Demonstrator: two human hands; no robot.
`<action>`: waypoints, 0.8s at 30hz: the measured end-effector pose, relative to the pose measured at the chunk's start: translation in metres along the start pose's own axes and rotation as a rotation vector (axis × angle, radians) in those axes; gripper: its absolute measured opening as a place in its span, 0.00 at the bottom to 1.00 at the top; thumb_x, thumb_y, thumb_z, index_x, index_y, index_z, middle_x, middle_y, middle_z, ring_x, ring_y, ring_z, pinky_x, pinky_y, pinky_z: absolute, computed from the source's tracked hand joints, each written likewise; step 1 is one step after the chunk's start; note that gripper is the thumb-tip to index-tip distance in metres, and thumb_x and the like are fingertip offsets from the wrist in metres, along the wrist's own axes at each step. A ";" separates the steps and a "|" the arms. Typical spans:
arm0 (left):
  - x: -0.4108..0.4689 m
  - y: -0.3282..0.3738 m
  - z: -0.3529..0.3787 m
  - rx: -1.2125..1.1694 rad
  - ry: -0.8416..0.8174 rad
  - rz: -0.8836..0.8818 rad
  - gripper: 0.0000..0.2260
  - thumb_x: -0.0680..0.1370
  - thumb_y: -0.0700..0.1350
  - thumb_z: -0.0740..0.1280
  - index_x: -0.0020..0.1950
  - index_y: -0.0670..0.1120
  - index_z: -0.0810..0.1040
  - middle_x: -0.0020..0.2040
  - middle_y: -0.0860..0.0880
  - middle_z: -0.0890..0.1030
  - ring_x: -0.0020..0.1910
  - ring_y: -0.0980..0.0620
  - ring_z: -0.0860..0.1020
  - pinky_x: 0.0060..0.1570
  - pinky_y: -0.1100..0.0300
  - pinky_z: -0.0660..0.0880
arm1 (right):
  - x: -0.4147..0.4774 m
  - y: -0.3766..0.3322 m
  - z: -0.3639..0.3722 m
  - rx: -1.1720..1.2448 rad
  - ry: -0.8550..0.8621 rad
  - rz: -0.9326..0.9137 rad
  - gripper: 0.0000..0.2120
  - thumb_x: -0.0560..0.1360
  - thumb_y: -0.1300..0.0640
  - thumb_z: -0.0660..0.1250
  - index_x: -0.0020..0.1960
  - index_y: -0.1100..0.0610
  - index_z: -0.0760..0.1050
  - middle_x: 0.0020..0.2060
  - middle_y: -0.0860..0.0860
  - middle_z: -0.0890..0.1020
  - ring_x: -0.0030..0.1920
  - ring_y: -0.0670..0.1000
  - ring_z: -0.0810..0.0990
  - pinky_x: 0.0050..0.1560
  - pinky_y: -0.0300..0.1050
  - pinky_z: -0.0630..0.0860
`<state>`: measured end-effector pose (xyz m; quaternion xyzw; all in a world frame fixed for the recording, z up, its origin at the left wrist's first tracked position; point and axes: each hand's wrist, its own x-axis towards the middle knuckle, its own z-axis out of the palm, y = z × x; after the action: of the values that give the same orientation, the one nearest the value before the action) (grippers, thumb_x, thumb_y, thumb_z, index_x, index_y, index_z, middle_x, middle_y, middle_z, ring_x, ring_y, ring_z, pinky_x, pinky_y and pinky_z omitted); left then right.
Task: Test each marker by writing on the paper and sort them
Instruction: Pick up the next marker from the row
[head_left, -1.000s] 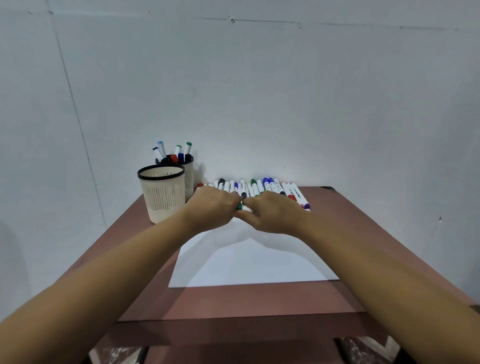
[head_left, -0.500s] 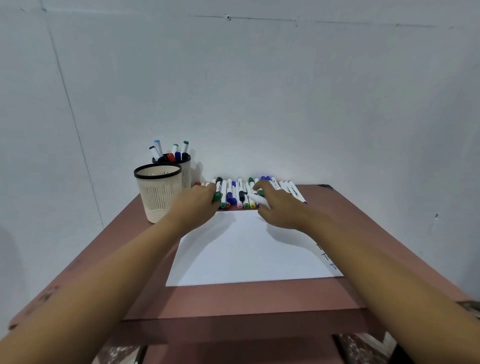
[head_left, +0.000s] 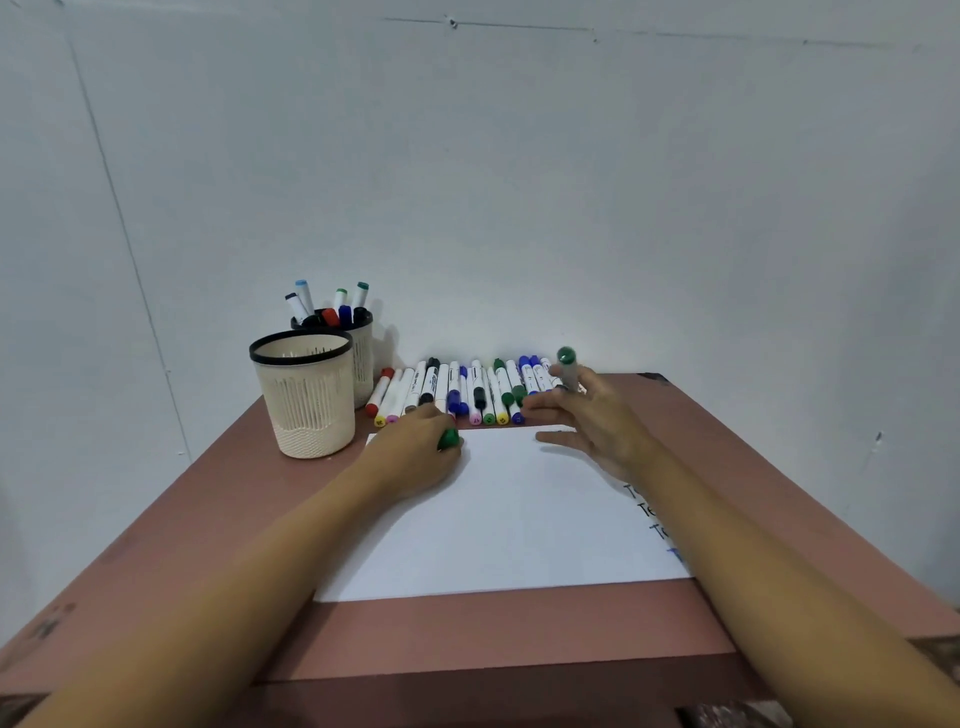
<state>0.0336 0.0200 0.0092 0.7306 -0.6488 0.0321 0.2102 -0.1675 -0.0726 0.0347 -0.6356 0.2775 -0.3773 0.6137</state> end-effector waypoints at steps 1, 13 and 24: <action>0.000 -0.001 0.002 -0.008 -0.010 0.003 0.11 0.79 0.48 0.59 0.54 0.44 0.77 0.57 0.49 0.74 0.53 0.49 0.74 0.54 0.55 0.72 | 0.003 0.003 -0.002 0.023 0.064 0.002 0.09 0.82 0.58 0.57 0.62 0.56 0.68 0.41 0.54 0.85 0.45 0.54 0.85 0.47 0.52 0.80; -0.003 -0.005 0.010 -0.095 -0.034 -0.029 0.10 0.79 0.49 0.60 0.58 0.49 0.75 0.59 0.53 0.73 0.57 0.52 0.73 0.58 0.58 0.70 | 0.011 0.023 -0.022 -0.228 0.378 -0.019 0.10 0.79 0.58 0.64 0.42 0.62 0.74 0.33 0.54 0.76 0.30 0.49 0.74 0.28 0.36 0.75; -0.003 -0.006 0.011 -0.107 -0.026 -0.035 0.10 0.79 0.50 0.60 0.57 0.50 0.75 0.58 0.53 0.74 0.56 0.53 0.73 0.56 0.59 0.70 | 0.011 0.030 -0.016 -0.285 0.457 -0.030 0.07 0.71 0.64 0.67 0.37 0.58 0.72 0.30 0.54 0.77 0.30 0.52 0.75 0.35 0.46 0.75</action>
<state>0.0366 0.0189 -0.0033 0.7299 -0.6394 -0.0159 0.2413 -0.1709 -0.0938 0.0056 -0.6179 0.4498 -0.4772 0.4337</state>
